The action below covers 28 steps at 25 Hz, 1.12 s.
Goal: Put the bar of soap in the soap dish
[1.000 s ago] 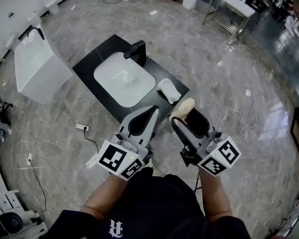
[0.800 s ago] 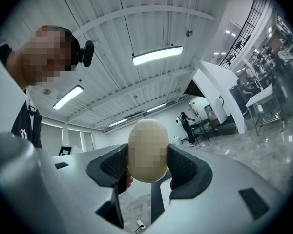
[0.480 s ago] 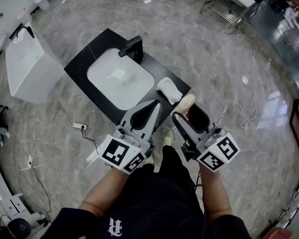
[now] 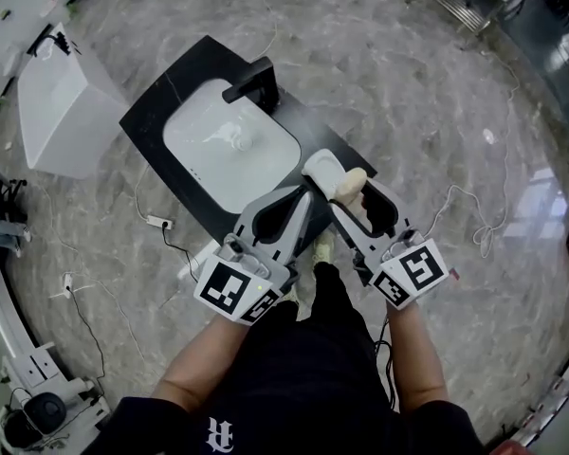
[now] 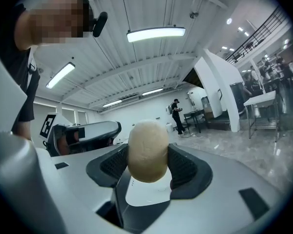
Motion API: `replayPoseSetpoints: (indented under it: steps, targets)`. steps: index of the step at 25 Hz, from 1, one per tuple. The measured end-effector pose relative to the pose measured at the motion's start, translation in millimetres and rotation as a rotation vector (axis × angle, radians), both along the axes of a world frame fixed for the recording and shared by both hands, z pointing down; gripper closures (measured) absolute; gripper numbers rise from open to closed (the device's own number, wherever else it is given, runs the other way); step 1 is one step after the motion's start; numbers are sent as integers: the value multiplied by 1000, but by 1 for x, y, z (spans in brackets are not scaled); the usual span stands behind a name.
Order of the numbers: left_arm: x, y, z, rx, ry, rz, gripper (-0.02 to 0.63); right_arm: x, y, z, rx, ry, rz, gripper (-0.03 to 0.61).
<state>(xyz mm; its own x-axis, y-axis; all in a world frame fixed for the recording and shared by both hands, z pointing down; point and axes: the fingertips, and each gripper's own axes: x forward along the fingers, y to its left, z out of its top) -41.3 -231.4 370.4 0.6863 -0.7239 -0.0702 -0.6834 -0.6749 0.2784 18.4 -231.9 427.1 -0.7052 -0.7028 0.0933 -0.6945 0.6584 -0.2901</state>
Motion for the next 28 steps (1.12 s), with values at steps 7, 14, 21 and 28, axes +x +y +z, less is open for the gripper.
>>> replayPoseSetpoints:
  steps: [7, 14, 21, 28]
  targets:
    - [12, -46, 35, -27, -20, -32, 606, 11, -48, 66, -64, 96, -23, 324]
    - [12, -75, 68, -84, -46, -77, 606, 6, -73, 138, -124, 249, -70, 322]
    - [7, -87, 92, -136, -51, -106, 606, 4, -76, 202, -206, 367, -130, 324]
    - [7, -91, 108, -167, -50, -118, 606, 3, -79, 234, -238, 453, -167, 323]
